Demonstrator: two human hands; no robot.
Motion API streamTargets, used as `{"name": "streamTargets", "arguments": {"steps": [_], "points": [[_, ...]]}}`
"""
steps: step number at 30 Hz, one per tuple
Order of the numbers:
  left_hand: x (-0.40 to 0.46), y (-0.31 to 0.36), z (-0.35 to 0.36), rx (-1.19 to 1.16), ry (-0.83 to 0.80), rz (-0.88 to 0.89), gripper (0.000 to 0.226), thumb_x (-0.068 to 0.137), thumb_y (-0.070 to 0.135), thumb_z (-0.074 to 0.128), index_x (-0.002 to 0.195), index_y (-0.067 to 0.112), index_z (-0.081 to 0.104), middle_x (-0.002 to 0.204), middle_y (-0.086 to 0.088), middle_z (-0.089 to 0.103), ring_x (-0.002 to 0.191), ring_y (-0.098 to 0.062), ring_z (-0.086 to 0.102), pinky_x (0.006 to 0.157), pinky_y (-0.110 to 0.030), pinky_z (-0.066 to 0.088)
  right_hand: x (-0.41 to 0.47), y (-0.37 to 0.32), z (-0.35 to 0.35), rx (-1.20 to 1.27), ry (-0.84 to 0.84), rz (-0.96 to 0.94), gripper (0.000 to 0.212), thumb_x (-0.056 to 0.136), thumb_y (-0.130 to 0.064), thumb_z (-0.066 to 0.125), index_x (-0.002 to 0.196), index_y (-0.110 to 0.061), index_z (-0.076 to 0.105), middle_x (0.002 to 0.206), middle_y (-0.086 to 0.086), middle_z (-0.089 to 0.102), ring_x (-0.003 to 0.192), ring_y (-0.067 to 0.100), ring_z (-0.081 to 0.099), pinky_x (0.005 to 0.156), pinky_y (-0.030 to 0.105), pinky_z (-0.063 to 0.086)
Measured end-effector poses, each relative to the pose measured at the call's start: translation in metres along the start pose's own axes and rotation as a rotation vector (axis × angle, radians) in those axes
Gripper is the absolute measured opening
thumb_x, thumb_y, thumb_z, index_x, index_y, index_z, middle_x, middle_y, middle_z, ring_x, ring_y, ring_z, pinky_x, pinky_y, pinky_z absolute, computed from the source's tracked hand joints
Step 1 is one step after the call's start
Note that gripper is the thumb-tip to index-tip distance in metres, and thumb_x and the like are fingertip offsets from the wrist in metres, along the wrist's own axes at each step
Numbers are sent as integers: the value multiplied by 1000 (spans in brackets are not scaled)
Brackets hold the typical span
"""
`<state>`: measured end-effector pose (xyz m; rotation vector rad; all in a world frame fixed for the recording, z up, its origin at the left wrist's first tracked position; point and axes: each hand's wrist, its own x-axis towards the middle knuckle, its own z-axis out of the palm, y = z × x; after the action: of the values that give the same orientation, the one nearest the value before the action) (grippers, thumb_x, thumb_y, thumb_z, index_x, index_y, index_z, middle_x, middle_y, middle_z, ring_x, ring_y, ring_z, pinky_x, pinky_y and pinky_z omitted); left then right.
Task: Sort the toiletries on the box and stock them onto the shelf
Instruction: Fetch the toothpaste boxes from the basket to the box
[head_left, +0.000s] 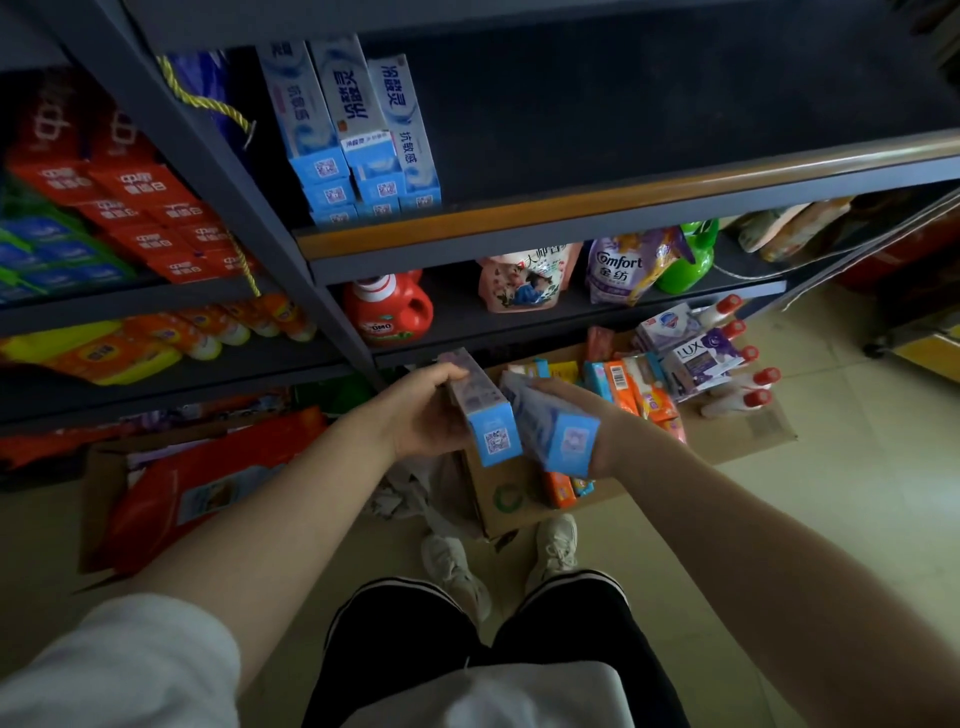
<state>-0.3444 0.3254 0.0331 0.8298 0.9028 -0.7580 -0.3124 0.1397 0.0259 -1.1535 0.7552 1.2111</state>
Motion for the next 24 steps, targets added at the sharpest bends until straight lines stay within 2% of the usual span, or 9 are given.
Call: {"name": "streamTargets", "arguments": {"steps": [4,6,8,10,14,16,18,20,24], "points": [[3,-6,-2,13,-19,-30,28,94,33,49,82,9,59,56,-6,65,49,-15,65,47,-24,55,6,1,-13,200,27,138,33,93,-27,50,78,0,60,61,16,65,38,16,61,35,20,48],[7,-11,-3,-42,-9,-24,31,95,33,49,81,7,59,55,-6,66,47,-15,65,44,-25,54,10,4,-17,195,19,131,39,92,-30,49,76,3,62,67,17,64,36,14,59,33,18,46],[11,-17,-5,-47,-33,-16,30,95,34,48,85,8,61,60,-7,68,52,-16,67,46,-26,55,11,10,-15,189,-3,119,34,92,-31,49,77,-2,61,60,13,64,37,16,60,32,20,46],[18,-29,-9,48,-43,-15,27,94,34,49,92,11,62,73,-7,69,63,-17,68,53,-28,55,11,18,-13,36,16,45,28,91,-32,53,77,-9,62,57,8,65,46,18,64,41,26,51],[40,-57,-22,290,116,117,30,89,19,59,118,12,56,102,-11,67,91,-25,64,73,-36,52,29,43,-22,-343,103,-119,31,84,-27,67,108,-11,55,92,7,67,78,19,66,66,30,54],[56,-73,-33,284,137,163,43,86,14,62,127,15,50,114,-12,65,102,-28,62,84,-41,51,43,59,-31,-437,181,-186,25,82,-17,70,101,-14,52,91,5,64,75,15,63,63,27,52],[71,-90,-42,249,131,152,40,87,15,61,126,17,52,113,-11,66,101,-26,63,79,-38,51,56,72,-37,-504,250,-214,23,81,-12,71,88,-19,49,86,1,60,73,13,60,66,29,52],[87,-109,-49,221,171,117,37,88,17,60,124,15,54,110,-10,66,99,-25,63,74,-34,50,71,85,-40,-608,307,-206,30,78,-16,74,95,-18,49,93,3,60,81,16,60,70,33,52],[126,-146,-61,175,223,81,31,88,18,61,118,16,57,107,-8,68,96,-23,65,75,-34,51,117,102,-46,-775,363,-130,29,79,-26,71,98,-15,52,87,-1,58,71,11,58,56,27,53]]}}
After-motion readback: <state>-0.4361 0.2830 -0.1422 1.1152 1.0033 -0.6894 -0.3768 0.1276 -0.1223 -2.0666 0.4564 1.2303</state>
